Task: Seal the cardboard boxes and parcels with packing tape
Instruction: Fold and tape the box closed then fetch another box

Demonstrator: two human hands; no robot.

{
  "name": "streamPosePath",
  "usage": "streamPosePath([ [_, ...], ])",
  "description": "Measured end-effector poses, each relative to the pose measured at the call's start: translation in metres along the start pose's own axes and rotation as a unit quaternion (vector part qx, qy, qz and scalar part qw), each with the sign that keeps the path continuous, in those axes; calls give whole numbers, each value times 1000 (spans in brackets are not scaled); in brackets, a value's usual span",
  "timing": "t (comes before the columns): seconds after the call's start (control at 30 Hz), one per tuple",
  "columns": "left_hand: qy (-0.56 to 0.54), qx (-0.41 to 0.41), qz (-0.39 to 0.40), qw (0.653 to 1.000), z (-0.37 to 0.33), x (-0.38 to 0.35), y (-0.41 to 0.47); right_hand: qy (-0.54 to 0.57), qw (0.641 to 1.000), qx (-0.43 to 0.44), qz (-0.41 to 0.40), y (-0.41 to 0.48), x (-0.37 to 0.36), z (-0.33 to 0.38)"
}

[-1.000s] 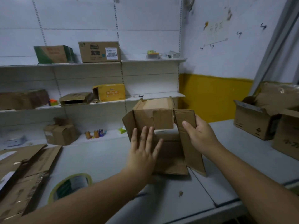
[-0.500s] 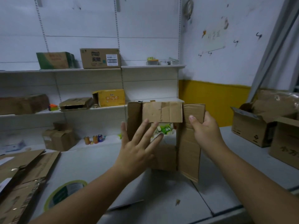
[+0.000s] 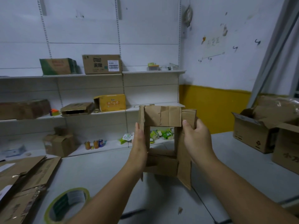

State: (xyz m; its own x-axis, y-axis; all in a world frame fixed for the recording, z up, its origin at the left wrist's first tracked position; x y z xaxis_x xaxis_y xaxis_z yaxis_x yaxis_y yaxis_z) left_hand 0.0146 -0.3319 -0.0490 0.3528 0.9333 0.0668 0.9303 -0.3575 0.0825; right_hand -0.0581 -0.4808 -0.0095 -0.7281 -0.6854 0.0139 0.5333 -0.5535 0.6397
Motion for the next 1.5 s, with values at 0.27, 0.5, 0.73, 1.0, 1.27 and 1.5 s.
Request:
streamPosePath([
  [0.27, -56, -1, -53, 997, -1, -4, 11, 73, 996, -39, 15, -13, -5, -9],
  [0.5, 3, -14, -54, 998, 14, -4, 12, 92, 987, -50, 125, -15, -16, -20],
  [0.73, 10, -48, -149, 988, 14, -16, 19, -155, 985, 32, 70, -31, -28, -31],
  [1.0, 94, -50, -92, 990, 22, 6, 12, -45, 979, -100, 170, -27, -26, -56],
  [1.27, 70, -108, 15, 992, -39, 49, -14, -52, 982, -59, 171, 12, -25, -4],
  [1.5, 69, -83, 135, 985, -63, 78, -15, -196, 921, -142, 306, 84, -30, 57],
])
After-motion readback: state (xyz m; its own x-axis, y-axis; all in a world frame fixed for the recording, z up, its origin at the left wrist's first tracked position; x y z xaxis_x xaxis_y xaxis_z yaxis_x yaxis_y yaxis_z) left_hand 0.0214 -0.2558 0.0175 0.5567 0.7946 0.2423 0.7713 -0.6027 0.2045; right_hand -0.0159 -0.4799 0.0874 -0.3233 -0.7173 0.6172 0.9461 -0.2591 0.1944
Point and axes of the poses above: each hand's wrist, its own y-axis towards the middle knuckle, its own x-axis out of the back of the hand, z = x × y, the point moved 2 cm from there along y, towards the middle knuckle, and after that the axes turned 7 degrees about x, right-handed, at the moved point
